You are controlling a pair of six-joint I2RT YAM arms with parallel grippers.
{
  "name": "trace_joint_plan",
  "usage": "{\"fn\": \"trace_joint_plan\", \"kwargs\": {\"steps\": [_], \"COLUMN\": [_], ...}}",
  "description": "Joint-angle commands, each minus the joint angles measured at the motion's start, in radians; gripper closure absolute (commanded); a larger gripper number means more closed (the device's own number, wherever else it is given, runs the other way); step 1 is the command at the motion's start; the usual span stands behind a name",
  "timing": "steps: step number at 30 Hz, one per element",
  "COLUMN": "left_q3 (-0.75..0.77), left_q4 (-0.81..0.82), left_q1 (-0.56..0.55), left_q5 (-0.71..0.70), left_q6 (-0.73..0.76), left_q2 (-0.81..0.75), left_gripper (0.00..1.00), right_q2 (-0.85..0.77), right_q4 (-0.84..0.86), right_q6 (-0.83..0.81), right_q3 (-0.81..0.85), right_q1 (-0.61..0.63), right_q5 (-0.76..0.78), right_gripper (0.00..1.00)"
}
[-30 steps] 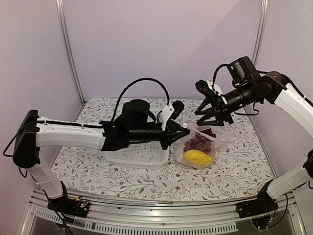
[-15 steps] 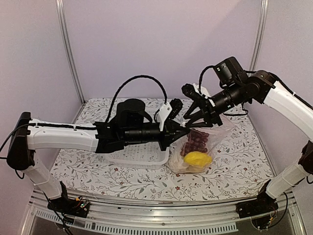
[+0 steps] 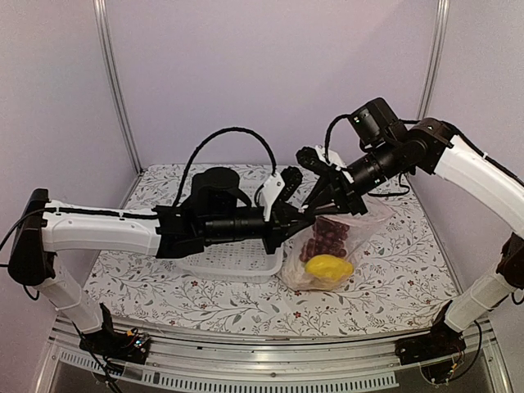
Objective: Place the food in the zip-top bag and seal the zipper
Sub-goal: Zip the zipper on the zipper food storage bag.
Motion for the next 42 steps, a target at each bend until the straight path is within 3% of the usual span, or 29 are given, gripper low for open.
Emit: {"fn": "trace_joint_plan", "kwargs": {"steps": [1, 6, 15, 24, 42], "left_q3": [-0.007, -0.014, -0.057, -0.122, -0.197], "left_q4": [0.043, 0.043, 0.02, 0.013, 0.013], "left_q1": [-0.012, -0.01, -0.008, 0.009, 0.053], "left_q5": [-0.017, -0.03, -0.146, -0.203, -0.245], "left_q6": [0.005, 0.005, 0.004, 0.011, 0.003], "left_q2": [-0.039, -0.041, -0.073, -0.158, -0.216], "left_gripper": [1.0, 1.0, 1.0, 1.0, 1.0], "right_q2": [0.016, 0.012, 0.005, -0.006, -0.176], "right_q4": [-0.025, -0.015, -0.037, -0.124, -0.186], "right_q6": [-0.004, 0.005, 0.02, -0.007, -0.122], "right_q3": [0.028, 0.024, 0.017, -0.026, -0.233], "right_q1": [0.01, 0.011, -0.003, -0.12, -0.408], "right_q5": [-0.001, 0.04, 0.186, 0.179, 0.173], "right_gripper": [0.89, 0.99, 1.0, 1.0, 0.99]}}
